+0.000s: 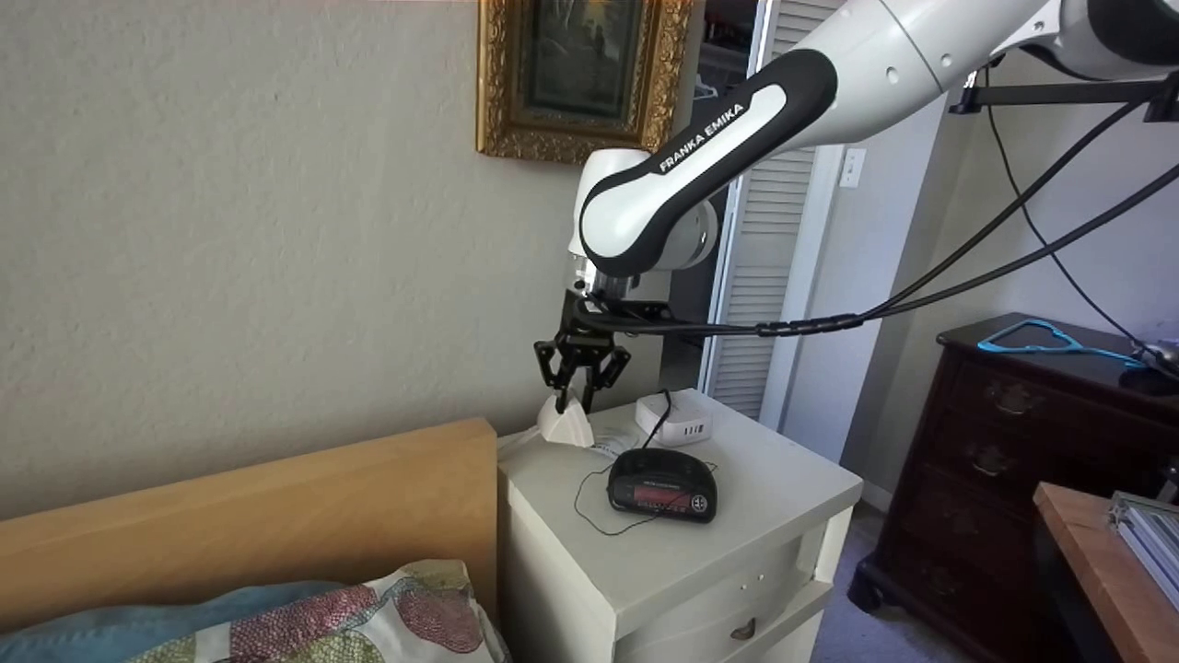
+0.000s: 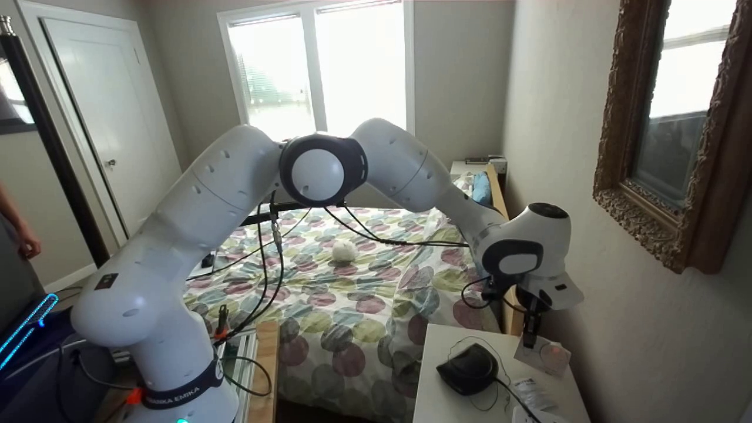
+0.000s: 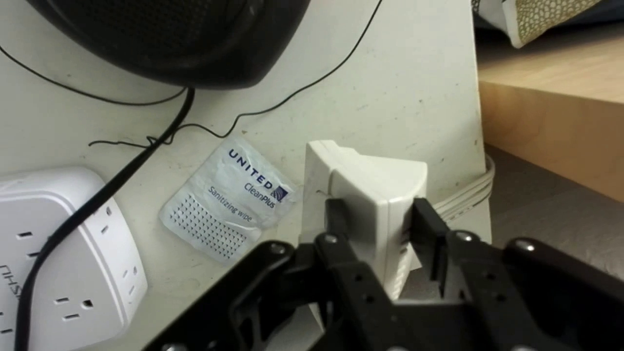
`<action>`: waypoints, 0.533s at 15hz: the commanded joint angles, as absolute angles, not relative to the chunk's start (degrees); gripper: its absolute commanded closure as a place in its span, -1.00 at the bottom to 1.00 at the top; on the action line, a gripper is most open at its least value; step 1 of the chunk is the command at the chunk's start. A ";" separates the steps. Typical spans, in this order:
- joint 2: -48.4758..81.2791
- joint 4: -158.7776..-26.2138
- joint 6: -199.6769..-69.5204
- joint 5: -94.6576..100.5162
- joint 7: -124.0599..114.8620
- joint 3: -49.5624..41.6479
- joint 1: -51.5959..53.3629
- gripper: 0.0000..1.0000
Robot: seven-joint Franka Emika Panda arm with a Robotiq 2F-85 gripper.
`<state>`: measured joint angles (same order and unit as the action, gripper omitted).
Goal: Move the white object to the left
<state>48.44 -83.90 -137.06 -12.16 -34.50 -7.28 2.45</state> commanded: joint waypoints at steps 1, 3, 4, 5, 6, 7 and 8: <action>45.08 -85.67 -133.14 -12.98 -36.43 -6.39 2.05 0.75; 44.55 -85.62 -132.11 -13.07 -36.58 -5.97 1.83 0.75; 44.38 -85.62 -132.04 -13.16 -36.68 -5.84 1.72 0.75; 44.10 -85.91 -132.53 -13.39 -36.24 -5.53 1.47 0.75; 43.83 -86.09 -132.72 -13.69 -34.72 -4.79 0.95 0.75; 46.22 -83.73 -132.96 -11.97 -36.03 -5.98 1.85 0.25; 46.10 -83.73 -132.95 -12.05 -35.93 -5.72 1.68 0.25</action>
